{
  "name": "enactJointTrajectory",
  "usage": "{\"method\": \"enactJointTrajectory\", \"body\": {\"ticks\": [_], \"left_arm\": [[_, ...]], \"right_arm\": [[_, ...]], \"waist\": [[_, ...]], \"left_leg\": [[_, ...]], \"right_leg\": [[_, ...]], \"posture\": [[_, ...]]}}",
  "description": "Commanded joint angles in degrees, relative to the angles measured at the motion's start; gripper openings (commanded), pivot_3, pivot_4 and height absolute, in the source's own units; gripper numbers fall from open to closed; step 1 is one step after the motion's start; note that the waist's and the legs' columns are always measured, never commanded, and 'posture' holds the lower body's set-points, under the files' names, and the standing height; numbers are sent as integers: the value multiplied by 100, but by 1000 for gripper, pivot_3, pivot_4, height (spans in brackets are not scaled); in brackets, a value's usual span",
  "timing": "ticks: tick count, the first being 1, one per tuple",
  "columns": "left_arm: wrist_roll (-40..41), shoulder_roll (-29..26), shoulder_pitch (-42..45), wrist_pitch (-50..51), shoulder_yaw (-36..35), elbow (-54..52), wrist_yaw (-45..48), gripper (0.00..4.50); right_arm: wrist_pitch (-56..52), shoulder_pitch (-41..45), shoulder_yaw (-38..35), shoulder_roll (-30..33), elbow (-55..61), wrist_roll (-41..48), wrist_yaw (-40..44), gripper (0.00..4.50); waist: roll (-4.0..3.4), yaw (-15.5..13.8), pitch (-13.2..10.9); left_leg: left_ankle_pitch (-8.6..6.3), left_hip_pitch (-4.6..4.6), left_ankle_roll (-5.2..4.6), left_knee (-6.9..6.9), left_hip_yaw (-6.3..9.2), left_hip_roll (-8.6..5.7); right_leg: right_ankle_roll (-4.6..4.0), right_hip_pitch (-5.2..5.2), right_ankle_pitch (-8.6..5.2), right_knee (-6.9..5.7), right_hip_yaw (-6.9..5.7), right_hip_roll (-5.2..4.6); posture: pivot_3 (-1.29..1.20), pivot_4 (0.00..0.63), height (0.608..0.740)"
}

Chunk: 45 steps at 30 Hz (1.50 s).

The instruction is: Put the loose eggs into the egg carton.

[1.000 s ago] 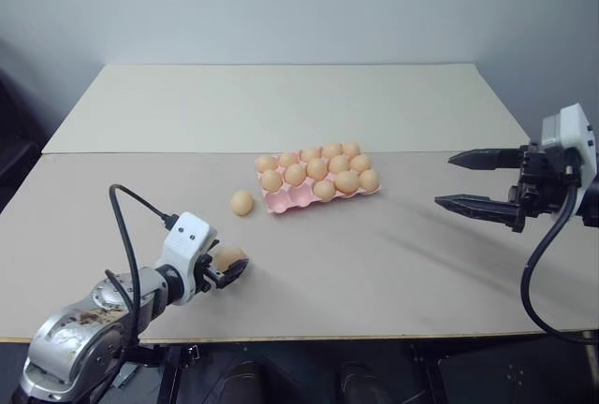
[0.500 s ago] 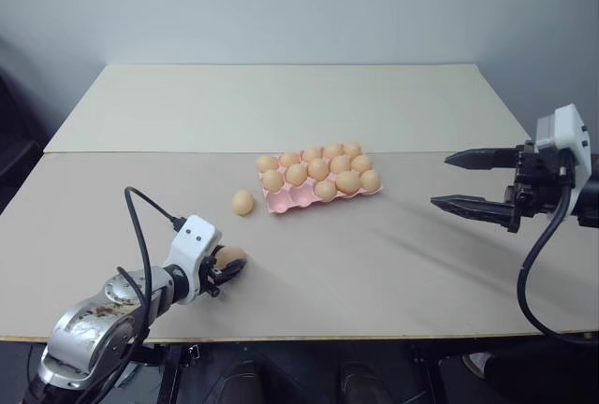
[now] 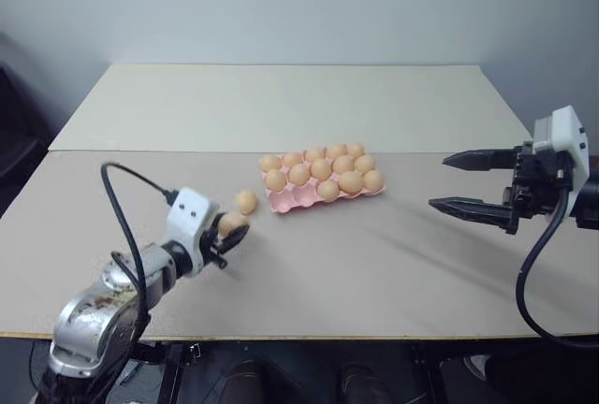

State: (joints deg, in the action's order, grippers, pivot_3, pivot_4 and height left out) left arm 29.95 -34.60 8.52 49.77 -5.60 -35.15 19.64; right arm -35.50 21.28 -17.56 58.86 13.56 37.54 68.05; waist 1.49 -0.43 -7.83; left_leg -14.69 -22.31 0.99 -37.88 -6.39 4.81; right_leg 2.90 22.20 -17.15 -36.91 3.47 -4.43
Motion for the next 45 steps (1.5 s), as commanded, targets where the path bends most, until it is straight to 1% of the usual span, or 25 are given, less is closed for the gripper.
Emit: {"method": "enactJointTrajectory", "body": {"ticks": [1, 5, 8, 10, 15, 18, 23, 28, 30, 31, 36, 37, 41, 45], "left_arm": [[-307, 248, 464, -349, 246, 26, -176, 1805], [-976, 760, 1198, -808, 1063, 817, -318, 1801], [-1341, 1153, 1700, -1120, 1489, 1590, -286, 1799], [-1545, 1431, 2015, -1401, 1652, 2199, -266, 1798], [-1821, 1856, 2592, -1847, 1800, 3218, -62, 1796], [-1901, 1989, 2776, -1976, 1817, 3568, 104, 1793], [-2087, 2082, 2785, -1997, 1847, 3774, 226, 1793], [-2132, 2168, 2757, -1784, 1822, 3723, 316, 1793], [-2131, 2181, 2753, -1705, 1804, 3698, 346, 2529], [-2131, 2181, 2755, -1686, 1798, 3694, 371, 2790], [-2170, 2137, 2735, -1563, 1759, 3577, 387, 4415], [-2161, 2096, 2720, -1536, 1730, 3492, 399, 4487], [-2025, 1945, 2653, -1392, 1553, 3017, 483, 4487], [-1739, 1655, 2520, -1057, 1194, 2211, 657, 4487]], "right_arm": [[-4, 27, -218, 13, 227, 227, -36, 4500], [-45, -38, -244, -16, 387, 326, -138, 4500], [-67, -99, -270, -29, 481, 383, -214, 4500], [-109, -156, -320, -24, 575, 431, -269, 4500], [-226, -347, -493, 9, 775, 546, -395, 4500], [-281, -429, -563, 30, 867, 600, -494, 4500], [-390, -532, -684, 47, 1007, 654, -593, 4500], [-408, -613, -738, 89, 1048, 709, -661, 4500], [-399, -609, -725, 99, 1043, 716, -678, 4500], [-397, -603, -714, 102, 1038, 720, -688, 4500], [-384, -566, -650, 113, 1026, 722, -714, 4500], [-383, -557, -639, 114, 1021, 721, -714, 4500], [-375, -552, -617, 116, 1013, 716, -699, 4500], [-357, -462, -519, 91, 980, 708, -700, 4500]], "waist": [[0, -22, 0], [0, -54, 0], [1, -50, 0], [1, -51, 0], [1, -27, 0], [1, -32, 0], [1, -31, 0], [1, -36, -1], [1, -35, -1], [1, -34, -1], [1, -33, -1], [1, -32, -1], [1, -30, -1], [1, -20, 0]], "left_leg": [[0, -2, 0, 0, 0, 0], [-1, -3, -3, -2, 1, -2], [-1, -4, -3, -6, 1, -4], [-1, -7, -3, -6, 2, -4], [-1, -9, -3, -7, 2, -4], [-1, -10, -3, -9, 2, -4], [-1, -9, -3, -9, 2, -4], [-1, -10, -3, -10, 2, -4], [-1, -10, -3, -10, 3, -4], [-1, -10, -3, -10, 3, -4], [-1, -10, -3, -10, 3, -4], [-1, -10, -3, -10, 3, -4], [-1, -10, -3, -10, 3, -3], [-1, -10, -3, -10, 3, -2]], "right_leg": [[0, 1, 0, 2, 0, 0], [2, -1, 1, 4, 0, 0], [4, -2, 2, 3, 0, 0], [4, -1, 2, 4, -1, 1], [4, 2, 2, 4, 0, 2], [5, 2, 2, 3, -1, 1], [5, 2, 2, 2, -1, 2], [6, 2, 2, 2, -1, 1], [6, 2, 2, 1, -1, 1], [6, 2, 2, 1, -1, 2], [6, 2, 2, 1, -1, 2], [6, 2, 2, 1, -1, 1], [6, 2, 2, 1, -1, 2], [6, 2, 2, 0, 0, 2]], "posture": [[0, 150, 740], [0, 150, 740], [0, 150, 740], [0, 150, 740], [0, 150, 740], [0, 150, 740], [0, 150, 740], [0, 150, 740], [0, 150, 740], [0, 150, 740], [0, 150, 740], [0, 150, 740], [0, 150, 740], [0, 150, 740]]}}
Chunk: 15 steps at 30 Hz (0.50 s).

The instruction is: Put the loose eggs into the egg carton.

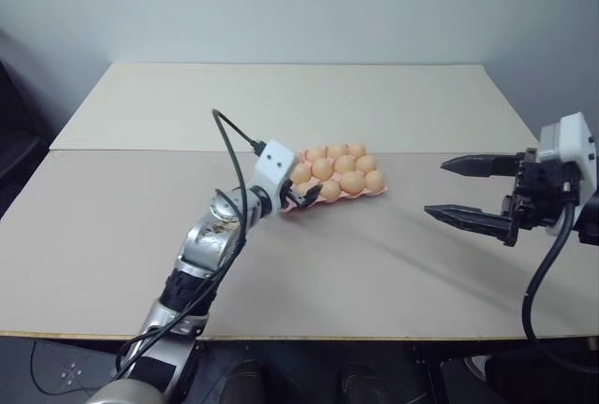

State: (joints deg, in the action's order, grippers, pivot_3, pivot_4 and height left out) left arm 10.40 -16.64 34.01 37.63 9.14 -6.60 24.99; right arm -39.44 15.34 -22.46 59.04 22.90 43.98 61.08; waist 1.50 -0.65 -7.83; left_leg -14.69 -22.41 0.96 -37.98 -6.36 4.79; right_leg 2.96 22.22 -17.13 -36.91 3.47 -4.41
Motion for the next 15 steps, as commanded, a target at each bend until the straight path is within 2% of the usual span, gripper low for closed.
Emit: {"method": "enactJointTrajectory", "body": {"ticks": [1, 5, 8, 13, 15], "left_arm": [[363, -246, -79, 355, -446, -928, 167, 4487], [1037, -891, -408, 1520, -1291, -2113, 313, 4487], [1517, -1732, -883, 2387, -1966, -2829, 607, 4487], [2360, -3021, -826, 4352, -3101, -3261, 969, 4487], [2578, -3517, -667, 4969, -3288, -3231, 1100, 4487]], "right_arm": [[49, 159, -1, 68, 25, 57, 7, 4500], [115, 252, 104, 59, -94, -1, 68, 4500], [187, 324, 205, 48, -202, -54, 131, 4500], [321, 499, 394, 14, -391, -145, 244, 4500], [378, 548, 454, 13, -465, -182, 305, 4500]], "waist": [[0, -2, 0], [0, 29, 0], [0, 41, 0], [9, 23, -5], [9, 13, -6]], "left_leg": [[0, 0, 0, 0, 0, 1], [0, 1, 0, 0, 0, 3], [0, 3, 0, 2, 0, 4], [1, 4, 1, 1, 2, 4], [0, 5, 0, 2, 3, 4]], "right_leg": [[0, 0, 0, -1, 0, 0], [0, 2, 0, -2, 0, 1], [0, 2, -1, -3, 0, 1], [1, 1, -1, -6, -4, 0], [1, 0, -2, -3, -4, 0]], "posture": [[0, 150, 740], [0, 150, 740], [0, 150, 740], [0, 150, 740], [0, 150, 740]]}}
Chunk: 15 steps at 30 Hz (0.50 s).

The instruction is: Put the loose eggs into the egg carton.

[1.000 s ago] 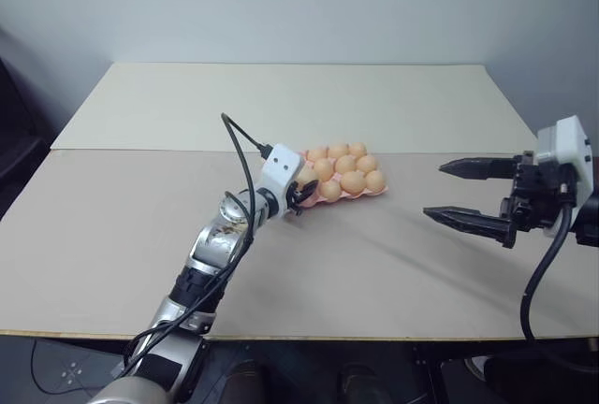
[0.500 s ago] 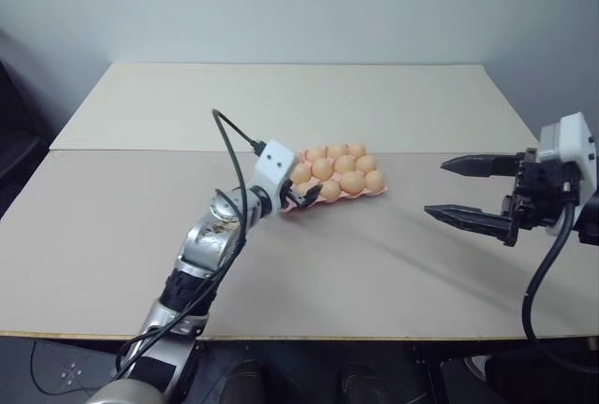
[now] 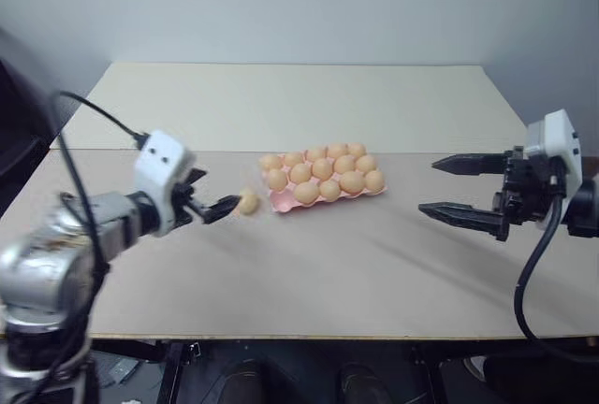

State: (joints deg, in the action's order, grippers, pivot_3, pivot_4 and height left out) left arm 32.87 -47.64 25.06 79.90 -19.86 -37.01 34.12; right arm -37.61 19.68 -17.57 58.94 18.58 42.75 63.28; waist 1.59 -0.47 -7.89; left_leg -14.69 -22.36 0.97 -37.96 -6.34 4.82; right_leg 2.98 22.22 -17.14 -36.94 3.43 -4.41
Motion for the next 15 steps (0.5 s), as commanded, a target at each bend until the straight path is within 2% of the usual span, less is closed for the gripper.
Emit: {"method": "enactJointTrajectory", "body": {"ticks": [1, 2, 4, 9, 15], "left_arm": [[448, -699, 271, 951, -422, -166, 302, 4487], [670, -1071, 281, 1118, -494, -134, 554, 4487], [1123, -1439, 351, 1244, -805, 31, 900, 4487], [1485, -1766, 682, 1260, -1106, 437, 834, 4487], [1931, -2038, 511, 1260, -1470, 637, 810, 4487]], "right_arm": [[225, 146, 5, 17, -76, -82, 117, 4500], [258, 180, 47, 4, -118, -102, 147, 4500], [318, 261, 139, -29, -197, -151, 191, 4500], [419, 473, 326, -95, -376, -265, 291, 4500], [459, 519, 345, -116, -431, -328, 366, 4500]], "waist": [[1, -4, -1], [1, -4, -1], [1, -1, -1], [1, -3, -2], [1, -4, -2]], "left_leg": [[0, -1, -1, 1, 1, 0], [-1, -2, -1, 2, 0, 0], [-1, -3, -2, 6, -3, 0], [-1, -1, -1, 6, -3, -1], [-2, -6, -3, 6, -4, 0]], "right_leg": [[0, 0, 0, 3, -1, 0], [0, 2, 0, 6, -1, 0], [0, 4, 0, 11, 0, 0], [-3, 6, -1, 0, 0, 1], [-4, 10, -2, 6, 0, 0]], "posture": [[0, 150, 740], [0, 150, 740], [0, 150, 740], [0, 150, 740], [0, 150, 740]]}}
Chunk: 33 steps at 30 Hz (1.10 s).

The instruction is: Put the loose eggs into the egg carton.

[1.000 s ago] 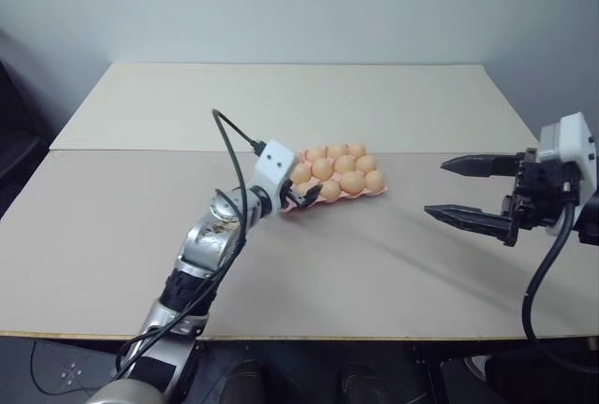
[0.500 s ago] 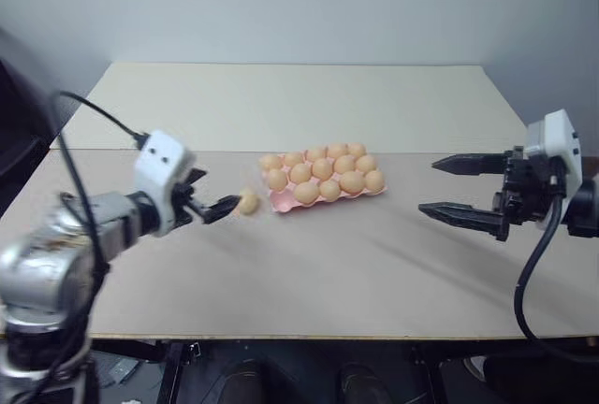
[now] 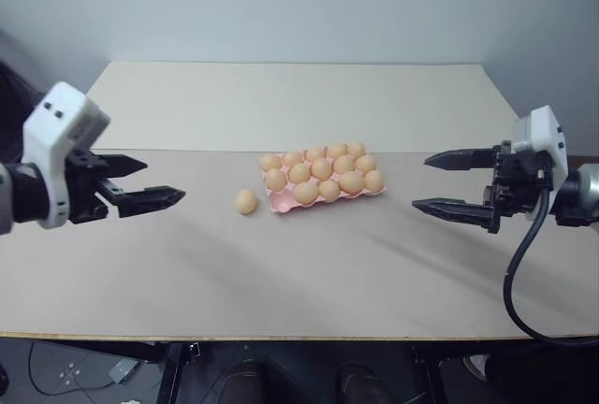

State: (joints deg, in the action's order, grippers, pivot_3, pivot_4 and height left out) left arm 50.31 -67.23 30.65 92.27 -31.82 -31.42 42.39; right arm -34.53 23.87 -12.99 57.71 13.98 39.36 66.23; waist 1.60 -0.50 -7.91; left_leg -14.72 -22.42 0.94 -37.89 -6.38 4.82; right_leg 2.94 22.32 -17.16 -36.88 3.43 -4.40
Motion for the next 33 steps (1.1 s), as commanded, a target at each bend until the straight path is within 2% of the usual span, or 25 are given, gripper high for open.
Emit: {"method": "enactJointTrajectory", "body": {"ticks": [1, 11, 16, 25, 33], "left_arm": [[255, -57, -86, 23, -324, 85, -31, 4487], [16, 1255, -453, -49, 41, -36, -1046, 4487], [-412, 1864, -160, -436, 762, 34, -1722, 4487], [-1681, 2943, -65, -1846, 2286, 1116, -2479, 4487], [-2309, 3694, 239, -2582, 2854, 2130, -2634, 4487]], "right_arm": [[159, 106, -108, 2, 24, 7, 72, 4500], [163, 84, -144, -65, 139, 5, -19, 4500], [143, -58, -247, -45, 224, 29, -47, 4500], [-33, -5, -279, -36, 456, 167, -242, 4500], [-140, -33, -343, -7, 531, 186, -304, 4500]], "waist": [[0, -1, 0], [2, -7, -1], [2, -21, -1], [2, -6, 0], [2, -21, 0]], "left_leg": [[0, 0, 0, 0, 0, 0], [1, 0, 1, -2, 1, -1], [1, 0, 1, -3, 0, -1], [1, -1, 2, -4, 1, -2], [1, -1, 2, -8, 1, -3]], "right_leg": [[-1, 1, 0, -2, 0, 0], [-1, -2, 0, -7, 1, -1], [-1, -3, 1, -5, 1, -1], [-1, -2, 1, -6, 3, -1], [0, -5, 1, -6, 2, -2]], "posture": [[0, 150, 740], [0, 150, 740], [0, 150, 740], [0, 150, 740], [0, 150, 740]]}}
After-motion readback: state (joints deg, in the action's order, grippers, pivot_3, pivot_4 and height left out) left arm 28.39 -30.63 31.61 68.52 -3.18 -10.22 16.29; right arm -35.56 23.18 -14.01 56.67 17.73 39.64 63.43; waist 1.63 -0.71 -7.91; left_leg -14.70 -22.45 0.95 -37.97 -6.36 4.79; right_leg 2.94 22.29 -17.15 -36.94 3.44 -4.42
